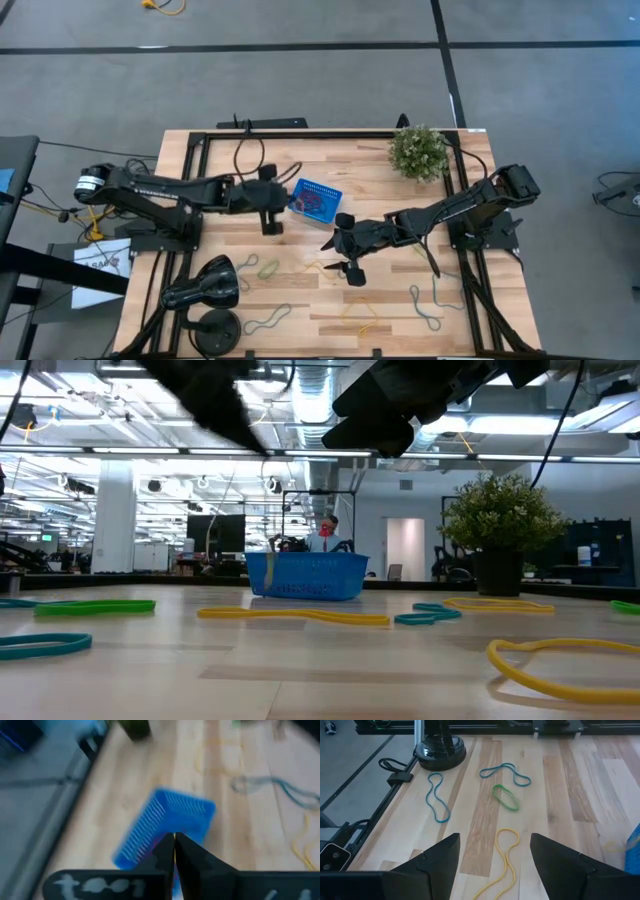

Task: Pick and place items into bin
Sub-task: Put the yellow rubber band into the blue bin

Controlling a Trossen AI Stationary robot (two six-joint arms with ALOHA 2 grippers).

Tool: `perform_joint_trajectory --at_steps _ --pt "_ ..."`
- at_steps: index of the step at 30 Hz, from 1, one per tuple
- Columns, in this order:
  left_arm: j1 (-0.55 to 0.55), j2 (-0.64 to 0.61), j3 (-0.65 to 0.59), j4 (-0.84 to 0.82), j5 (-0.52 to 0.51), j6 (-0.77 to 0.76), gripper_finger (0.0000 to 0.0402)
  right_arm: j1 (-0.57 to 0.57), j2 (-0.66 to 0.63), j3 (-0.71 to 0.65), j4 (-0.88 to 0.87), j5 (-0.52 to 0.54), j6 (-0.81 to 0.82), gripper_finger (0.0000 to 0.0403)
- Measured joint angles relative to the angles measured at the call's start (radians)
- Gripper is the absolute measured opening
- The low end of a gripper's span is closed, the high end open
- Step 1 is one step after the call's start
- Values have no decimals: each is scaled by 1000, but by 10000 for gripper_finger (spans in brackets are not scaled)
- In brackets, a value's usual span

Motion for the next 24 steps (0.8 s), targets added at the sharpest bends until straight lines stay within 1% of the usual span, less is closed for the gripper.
perform_joint_trajectory --at_steps 4,8,14,18,22,24 --pt "6 0 121 -65 -75 94 0 0 0 0 0 0 0 239" --pt "29 0 170 -84 -89 136 0 0 0 0 0 0 0 239" --pt "84 1 168 -83 -84 149 0 0 0 0 0 0 4 239" --pt "125 4 136 -61 -28 117 0 0 0 0 -11 0 41 239" --pt "142 74 126 -60 -7 80 0 0 0 -1 -45 0 53 239" --pt "141 134 126 -12 -2 100 0 0 0 -1 -63 0 56 239"
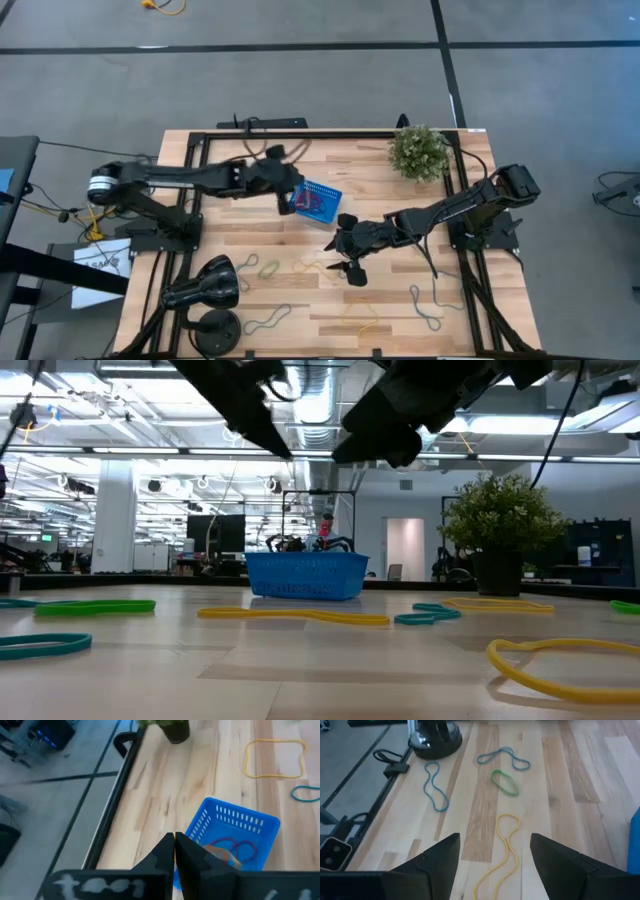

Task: Pick and place items into bin
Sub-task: Put the yellow rubber band into the blue bin

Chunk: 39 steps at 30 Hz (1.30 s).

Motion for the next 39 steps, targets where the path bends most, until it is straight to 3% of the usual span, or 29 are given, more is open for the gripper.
perform_joint_trajectory --at_steps 14,26,31,39 --pt "4 338 0 98 10 -38 0 2 0 0 -69 0 58 239" --pt "2 376 0 120 14 -14 1 0 0 0 -71 0 50 239" --pt "2 376 0 121 62 -9 32 0 0 0 -71 0 50 239" --pt "-24 371 11 144 49 -55 109 0 0 0 -71 0 49 239"
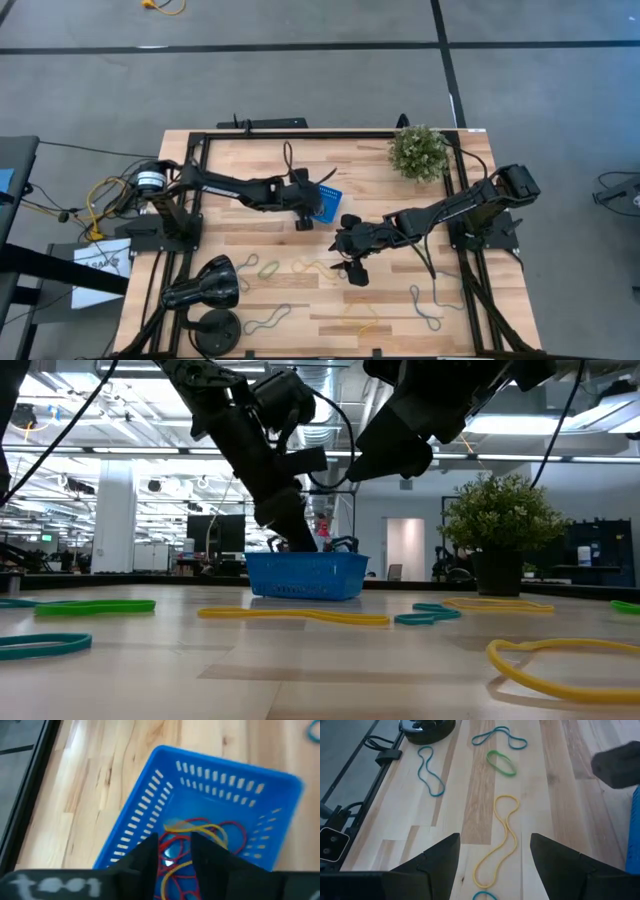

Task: Pick and place items into bin
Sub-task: Put the yellow rubber band into the blue bin

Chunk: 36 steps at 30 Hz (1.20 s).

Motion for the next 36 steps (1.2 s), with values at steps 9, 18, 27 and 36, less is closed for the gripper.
perform_joint_trajectory --at_steps 9,18,27,36 --pt "-101 -6 305 -469 107 -140 120 0 0 0 -39 0 0 239" --pt "-221 -5 487 -806 118 -169 98 2 71 1 -41 -3 31 239" --pt "-325 -5 650 -1167 -292 -317 88 3 257 54 -23 -2 40 239" --pt "-371 -9 739 -1438 -481 -560 88 45 385 189 -137 164 -103 239"
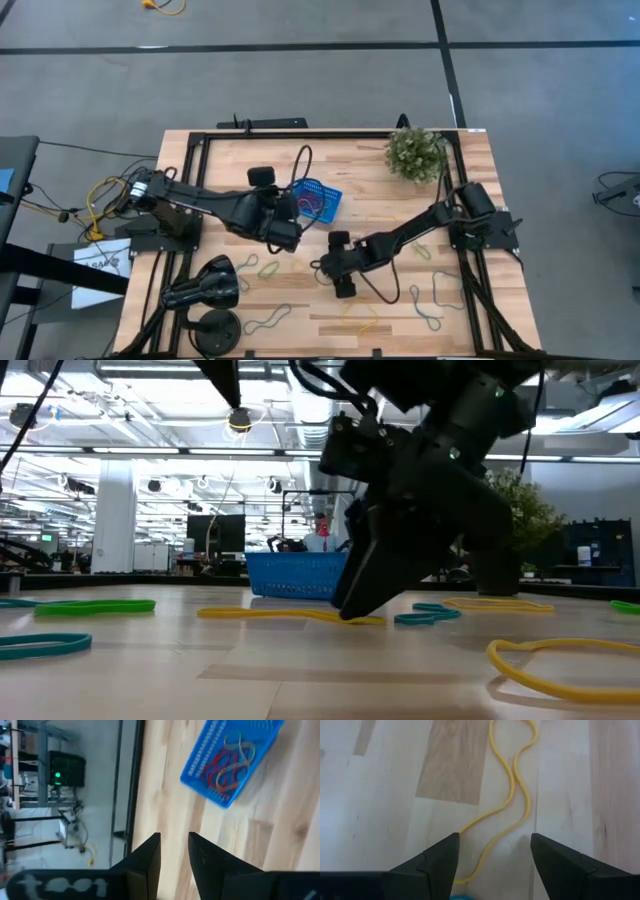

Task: Pick and place items into bin
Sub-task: Put the yellow rubber band into the blue bin

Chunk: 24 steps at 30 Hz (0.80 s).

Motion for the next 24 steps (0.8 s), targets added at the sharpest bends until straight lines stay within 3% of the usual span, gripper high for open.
perform_joint_trajectory --at_steps 6,10,24 --pt "-32 -51 -1 0 -6 -4 88 0 18 29 -28 2 1 239" --pt "-53 -100 -1 -1 -13 -34 88 -13 19 29 -42 -52 48 221" --pt "-93 -170 -1 0 -28 -111 88 -49 21 27 -60 -88 50 12"
